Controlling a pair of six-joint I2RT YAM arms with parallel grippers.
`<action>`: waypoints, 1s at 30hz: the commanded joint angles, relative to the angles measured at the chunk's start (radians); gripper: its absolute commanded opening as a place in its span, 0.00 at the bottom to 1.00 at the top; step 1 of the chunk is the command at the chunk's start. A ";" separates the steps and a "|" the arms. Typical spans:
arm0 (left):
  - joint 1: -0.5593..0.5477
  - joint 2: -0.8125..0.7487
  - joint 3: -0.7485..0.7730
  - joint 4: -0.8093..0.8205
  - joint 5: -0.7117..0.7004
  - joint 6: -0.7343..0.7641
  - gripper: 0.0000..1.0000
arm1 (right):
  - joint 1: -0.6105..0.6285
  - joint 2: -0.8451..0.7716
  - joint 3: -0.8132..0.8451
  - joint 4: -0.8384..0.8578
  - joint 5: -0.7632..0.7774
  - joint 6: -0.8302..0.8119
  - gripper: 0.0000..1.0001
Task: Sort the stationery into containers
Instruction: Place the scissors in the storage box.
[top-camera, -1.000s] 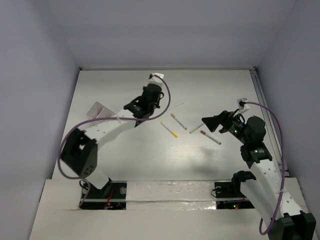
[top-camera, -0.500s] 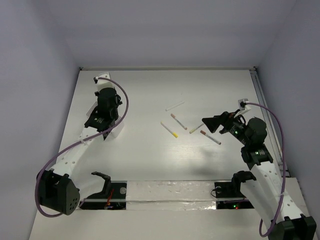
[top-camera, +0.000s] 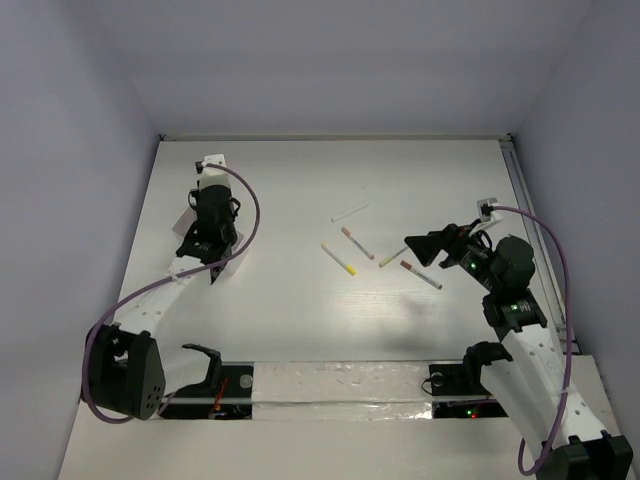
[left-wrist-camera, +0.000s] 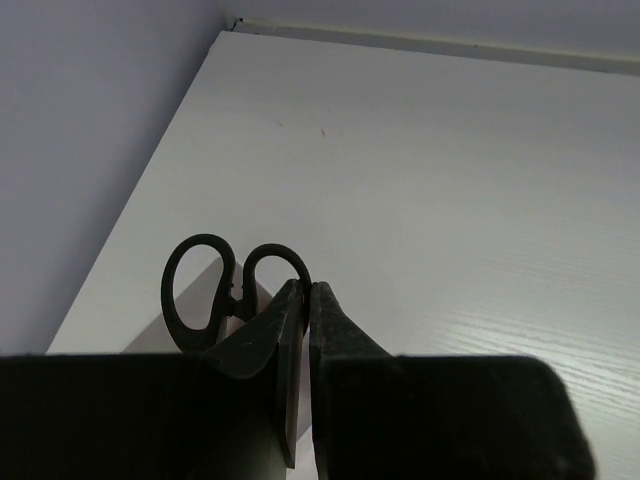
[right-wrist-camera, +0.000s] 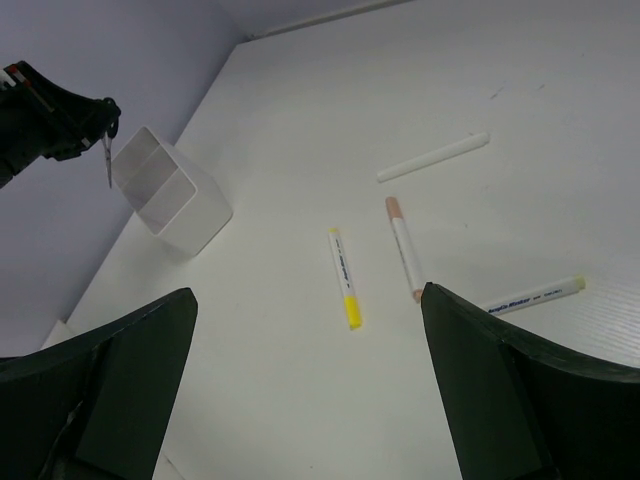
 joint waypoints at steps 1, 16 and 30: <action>0.001 0.013 -0.007 0.129 -0.032 0.067 0.00 | 0.008 -0.014 0.031 0.016 0.011 -0.022 1.00; 0.001 0.087 -0.078 0.257 -0.057 0.069 0.00 | 0.008 -0.020 0.032 0.009 0.019 -0.028 1.00; 0.010 0.147 -0.099 0.291 -0.089 0.073 0.04 | 0.008 -0.034 0.038 -0.003 0.023 -0.034 1.00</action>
